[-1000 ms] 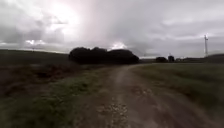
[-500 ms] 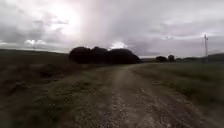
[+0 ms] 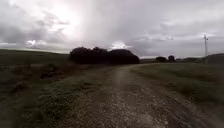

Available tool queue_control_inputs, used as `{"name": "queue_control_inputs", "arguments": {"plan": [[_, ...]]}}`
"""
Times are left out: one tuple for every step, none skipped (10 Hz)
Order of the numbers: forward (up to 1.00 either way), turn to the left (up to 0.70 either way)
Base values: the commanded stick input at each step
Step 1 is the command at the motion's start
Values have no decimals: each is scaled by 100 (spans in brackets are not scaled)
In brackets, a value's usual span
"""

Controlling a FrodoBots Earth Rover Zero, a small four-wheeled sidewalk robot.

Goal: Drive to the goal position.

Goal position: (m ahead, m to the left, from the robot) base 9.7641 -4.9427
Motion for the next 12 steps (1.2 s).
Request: {"name": "queue_control_inputs", "arguments": {"plan": [[0, 0], [0, 0], [70, 0], [70, 0], [70, 0], [70, 0], [70, 0], [70, 0], [70, 0], [70, 0], [70, 0], [70, -10]]}}
